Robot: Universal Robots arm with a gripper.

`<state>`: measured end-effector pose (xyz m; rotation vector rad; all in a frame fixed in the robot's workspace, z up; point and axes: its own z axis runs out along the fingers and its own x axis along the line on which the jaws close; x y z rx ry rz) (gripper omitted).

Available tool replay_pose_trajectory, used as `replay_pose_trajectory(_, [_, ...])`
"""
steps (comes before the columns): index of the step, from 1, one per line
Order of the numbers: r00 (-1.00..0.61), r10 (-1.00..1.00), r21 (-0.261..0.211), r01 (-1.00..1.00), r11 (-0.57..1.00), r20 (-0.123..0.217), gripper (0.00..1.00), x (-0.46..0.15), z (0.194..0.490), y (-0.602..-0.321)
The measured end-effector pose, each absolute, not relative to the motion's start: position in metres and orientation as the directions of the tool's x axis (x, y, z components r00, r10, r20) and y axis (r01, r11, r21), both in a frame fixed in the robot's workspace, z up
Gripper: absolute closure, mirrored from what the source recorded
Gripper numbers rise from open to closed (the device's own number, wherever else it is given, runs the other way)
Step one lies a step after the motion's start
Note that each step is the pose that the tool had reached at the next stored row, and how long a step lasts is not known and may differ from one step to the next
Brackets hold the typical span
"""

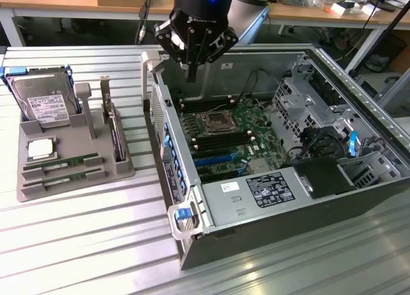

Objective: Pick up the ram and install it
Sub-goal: 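Reach for the ram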

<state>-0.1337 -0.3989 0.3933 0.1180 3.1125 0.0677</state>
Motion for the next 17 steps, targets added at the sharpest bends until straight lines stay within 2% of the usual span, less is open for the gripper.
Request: replay_pose_trajectory(17, [-0.997, 0.076, 0.044, 0.075, 0.996, -0.024, 0.9, -0.1372, 0.3933, -0.3989])
